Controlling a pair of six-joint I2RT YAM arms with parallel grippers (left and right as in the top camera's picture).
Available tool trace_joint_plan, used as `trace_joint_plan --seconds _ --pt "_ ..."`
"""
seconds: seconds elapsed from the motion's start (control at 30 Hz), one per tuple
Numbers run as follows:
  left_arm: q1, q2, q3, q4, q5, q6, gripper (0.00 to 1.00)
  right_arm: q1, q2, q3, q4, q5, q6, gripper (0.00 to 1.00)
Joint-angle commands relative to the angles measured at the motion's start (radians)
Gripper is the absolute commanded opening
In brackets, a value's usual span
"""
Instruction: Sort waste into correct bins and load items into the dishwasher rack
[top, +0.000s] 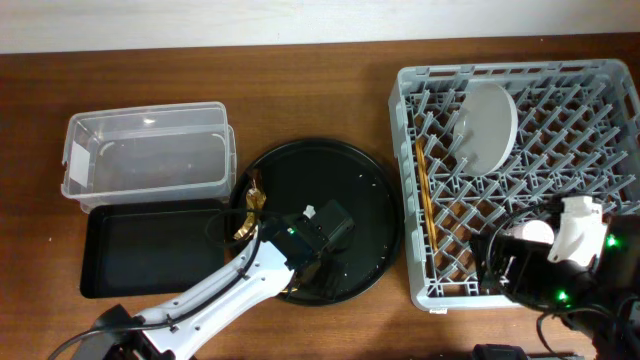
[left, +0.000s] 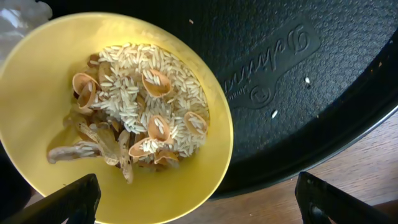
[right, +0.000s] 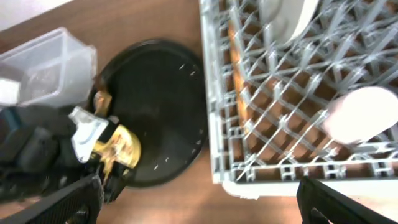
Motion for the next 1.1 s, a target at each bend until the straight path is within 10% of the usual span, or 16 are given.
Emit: trace_joint_plan --seconds 0.0,0.27,0.63,1.07 --pt "-0.003 0.005 -0.006 0.001 -0.011 -0.009 1.00 -0.006 -0.003 0.003 -0.006 -0.098 -0.007 0.98" --pt "-0.003 0.005 -0.006 0.001 -0.011 -0.009 1.00 0.067 -0.092 -0.069 0.159 -0.020 -0.351 0.98" --pt "-0.003 0.005 -0.006 0.001 -0.011 -0.008 1.00 0.125 -0.806 -1.131 0.852 -0.024 -0.366 0.98" --pt "-0.003 0.005 -0.006 0.001 -0.012 -0.009 1.00 0.144 -0.809 -1.396 1.416 -0.016 -0.366 0.98"
